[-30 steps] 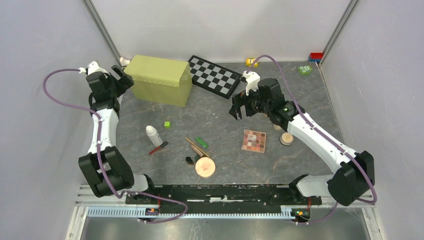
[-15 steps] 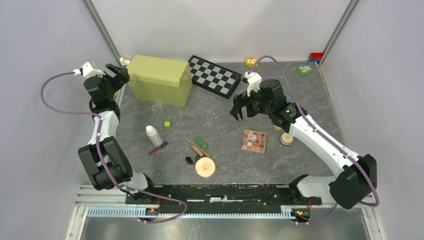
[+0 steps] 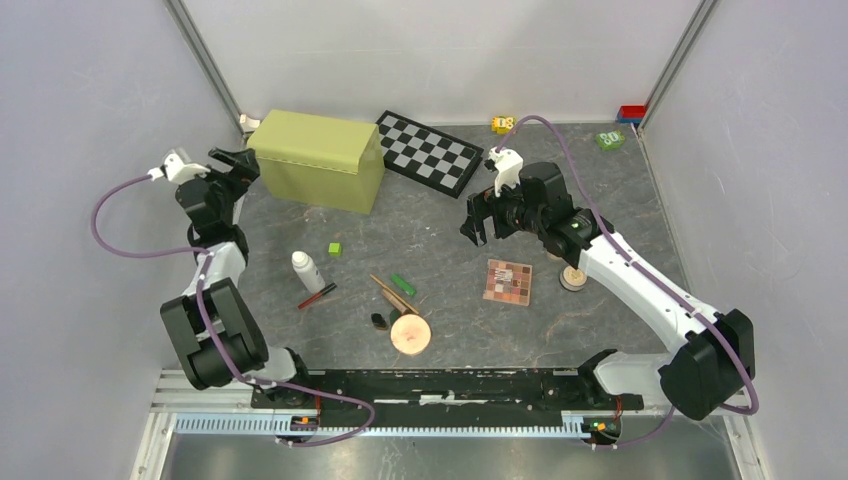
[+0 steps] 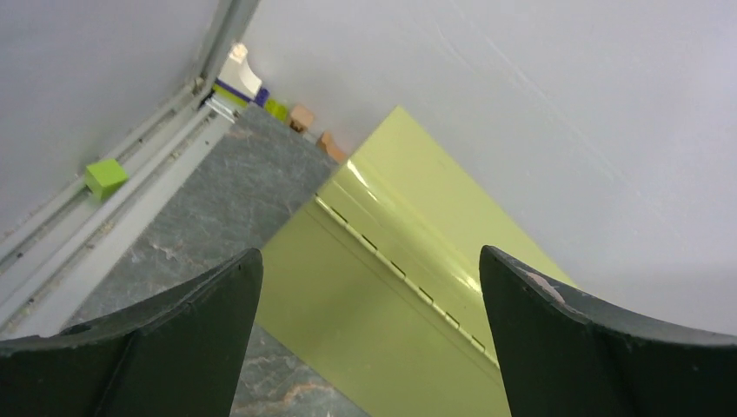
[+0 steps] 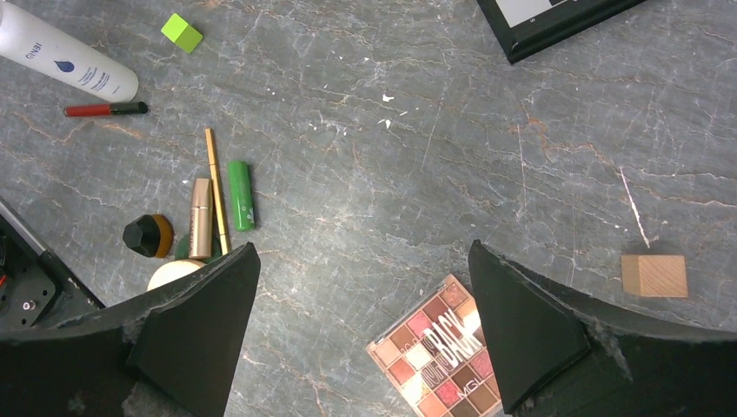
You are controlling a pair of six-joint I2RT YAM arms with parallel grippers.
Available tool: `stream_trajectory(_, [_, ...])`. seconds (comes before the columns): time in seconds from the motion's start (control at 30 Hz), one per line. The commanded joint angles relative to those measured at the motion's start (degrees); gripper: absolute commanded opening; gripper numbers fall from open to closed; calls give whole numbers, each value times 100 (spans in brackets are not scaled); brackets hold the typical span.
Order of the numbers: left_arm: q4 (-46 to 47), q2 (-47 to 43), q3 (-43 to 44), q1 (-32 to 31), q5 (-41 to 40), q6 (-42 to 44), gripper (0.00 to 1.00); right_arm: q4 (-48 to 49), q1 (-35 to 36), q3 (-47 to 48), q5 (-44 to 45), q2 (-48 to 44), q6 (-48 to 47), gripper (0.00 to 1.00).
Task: Organize the makeup
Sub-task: Move the storage box to the center of the board.
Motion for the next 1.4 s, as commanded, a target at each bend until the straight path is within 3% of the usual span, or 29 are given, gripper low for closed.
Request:
stream_trajectory(0.0, [929,-70,-152,457,210,-787,100,188,22,51,-74,-6,10,97])
stream_trajectory(0.27, [1916,537,-243,1446,882,-1857,100,189,20,102,-125,166,-15,97])
stream_trajectory(0.57, [2869,1873,603,1443,1800,-2623,100,122,20,203,-86,383,-87,97])
stream_trajectory(0.9, [1634,2360,1563,638,1219,-1750,100,92,20,264,-86,546,-168,97])
stream_trajectory(1.37, [-133,3171,3033,299,1775,-1120,100,-56,15,454,-140,743,-274,97])
